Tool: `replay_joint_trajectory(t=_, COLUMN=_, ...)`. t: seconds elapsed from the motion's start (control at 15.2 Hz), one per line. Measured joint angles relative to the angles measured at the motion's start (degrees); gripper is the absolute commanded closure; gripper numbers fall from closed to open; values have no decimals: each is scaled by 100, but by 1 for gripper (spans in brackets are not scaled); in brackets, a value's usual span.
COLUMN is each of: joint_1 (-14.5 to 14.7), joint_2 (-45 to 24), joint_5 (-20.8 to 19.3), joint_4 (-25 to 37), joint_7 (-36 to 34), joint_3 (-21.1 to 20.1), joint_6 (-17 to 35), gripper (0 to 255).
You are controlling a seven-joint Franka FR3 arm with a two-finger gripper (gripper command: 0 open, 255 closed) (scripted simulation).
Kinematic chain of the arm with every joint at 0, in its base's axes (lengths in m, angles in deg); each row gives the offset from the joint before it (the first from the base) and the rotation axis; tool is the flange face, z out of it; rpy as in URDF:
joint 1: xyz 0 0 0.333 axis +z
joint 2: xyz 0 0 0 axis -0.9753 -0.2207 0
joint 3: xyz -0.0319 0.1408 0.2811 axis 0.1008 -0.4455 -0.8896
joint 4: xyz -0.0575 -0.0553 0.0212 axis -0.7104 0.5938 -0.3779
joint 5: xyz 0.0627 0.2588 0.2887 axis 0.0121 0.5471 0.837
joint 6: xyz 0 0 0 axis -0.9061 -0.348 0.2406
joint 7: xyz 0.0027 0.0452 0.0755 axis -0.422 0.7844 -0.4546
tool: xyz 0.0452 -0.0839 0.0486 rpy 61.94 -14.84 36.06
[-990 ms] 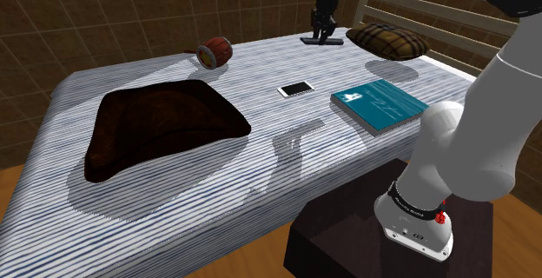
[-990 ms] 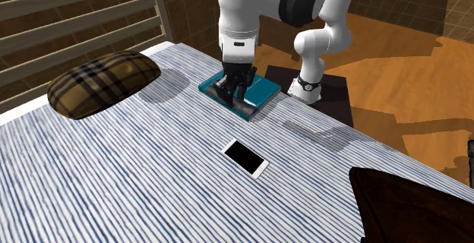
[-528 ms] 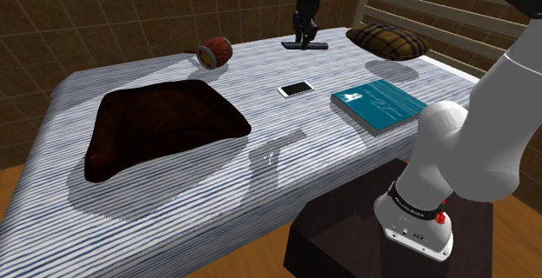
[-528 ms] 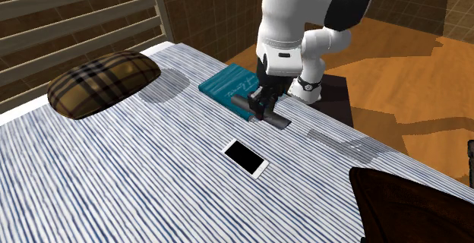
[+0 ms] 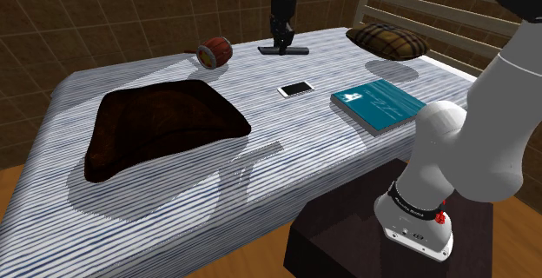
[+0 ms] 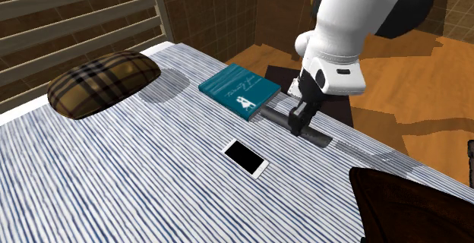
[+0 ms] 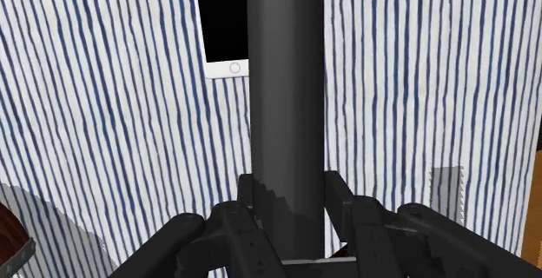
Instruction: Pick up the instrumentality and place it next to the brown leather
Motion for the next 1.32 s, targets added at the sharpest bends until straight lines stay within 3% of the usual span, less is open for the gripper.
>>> replay_joint_trajectory(t=0.46, joint_1=361, joint_2=-390, joint_5=202, joint_4=267, joint_7=-692, joint_3=-386, joint_6=14, gripper=255)
replay_joint_trajectory(t=1.32, joint_1=350, joint_2=-614, joint_5=331, joint_4=-488, joint_7=-664, joint_3=-378, joint_6=952, gripper=255)
